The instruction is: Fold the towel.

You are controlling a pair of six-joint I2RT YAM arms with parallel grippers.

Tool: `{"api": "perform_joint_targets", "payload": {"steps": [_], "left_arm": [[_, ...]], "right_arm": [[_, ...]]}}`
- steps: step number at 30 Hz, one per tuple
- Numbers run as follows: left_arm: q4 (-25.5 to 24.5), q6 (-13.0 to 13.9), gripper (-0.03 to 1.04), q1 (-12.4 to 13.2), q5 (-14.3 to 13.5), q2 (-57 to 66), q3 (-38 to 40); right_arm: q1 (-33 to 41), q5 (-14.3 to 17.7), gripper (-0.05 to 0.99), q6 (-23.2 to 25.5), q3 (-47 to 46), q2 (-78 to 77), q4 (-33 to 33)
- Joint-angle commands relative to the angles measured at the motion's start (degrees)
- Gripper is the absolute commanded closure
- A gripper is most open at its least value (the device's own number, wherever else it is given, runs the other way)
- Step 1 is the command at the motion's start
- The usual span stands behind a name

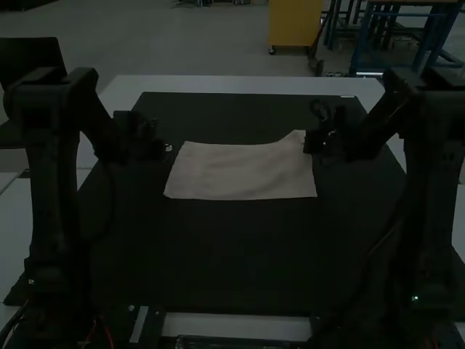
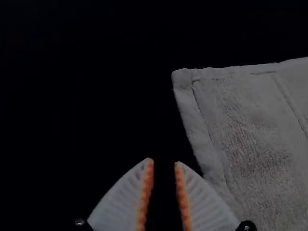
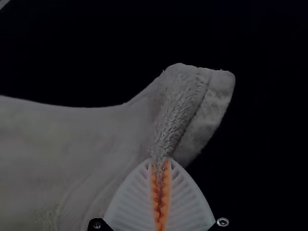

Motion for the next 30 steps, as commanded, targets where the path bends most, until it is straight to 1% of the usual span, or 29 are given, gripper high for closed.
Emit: {"api": "perform_joint_targets", "payload": {"steps": [1,2,3,4,5,6,8,9,19,25,26,27,28,29,30], "left_arm": [[-0.24,-0.32,0.57,-0.70,1.40,-0.37,1.19],[-0.41,-0.67,0.51,-0.79,1.40,-0.29,1.45],[-0.59,-1.20,0.43,-1.05,1.40,-0.37,1.81],[-1.03,-1.37,0.39,-1.32,1.40,-0.37,2.16],[-1.12,-1.46,0.38,-1.58,1.31,-0.29,2.51],[-1.12,-1.55,0.33,-1.84,1.23,-0.20,2.60],[-0.94,-1.73,0.20,-2.02,1.23,0.59,2.86],[-0.94,-1.73,0.17,-2.02,1.14,0.94,3.12],[-1.47,-1.81,0.15,-3.34,1.14,5.34,5.41],[-0.15,-1.46,0.17,-4.30,1.05,8.06,5.67],[-0.41,-1.11,0.23,-4.39,1.05,8.50,5.76],[-0.41,-0.93,0.44,-4.57,1.05,9.03,5.67],[-0.33,-0.76,0.76,-4.66,1.05,9.47,5.58],[-0.06,-0.67,1.01,-4.57,1.14,9.91,5.58],[0.03,-0.58,0.99,-4.48,1.23,10.00,5.41]], "right_arm": [[0.55,-0.62,0.96,0.44,-0.30,0.68,0.29],[0.73,-0.62,0.96,0.36,-0.47,0.76,0.37],[0.73,-0.62,0.96,0.36,-0.65,0.85,0.37],[0.73,-0.62,0.96,0.36,-0.74,0.85,0.37],[0.73,-0.62,0.96,0.36,-0.74,0.94,0.37],[0.73,-0.62,0.96,0.36,-0.74,0.94,0.37],[0.82,-0.62,0.96,0.36,-0.74,0.85,0.37],[0.82,-0.62,0.96,0.44,-0.74,0.94,0.37],[0.82,-0.62,0.96,0.18,-1.00,1.29,0.46],[0.82,-0.71,0.96,0.18,-1.53,1.20,0.90],[0.82,-0.71,0.96,0.18,-1.61,1.20,0.99],[0.82,-0.80,0.96,0.18,-1.61,1.20,0.99],[0.82,-0.80,0.96,0.18,-1.61,1.29,0.99],[0.82,-0.89,0.96,0.27,-1.61,1.38,1.08],[0.82,-0.89,0.96,0.27,-1.61,1.47,1.08]]}}
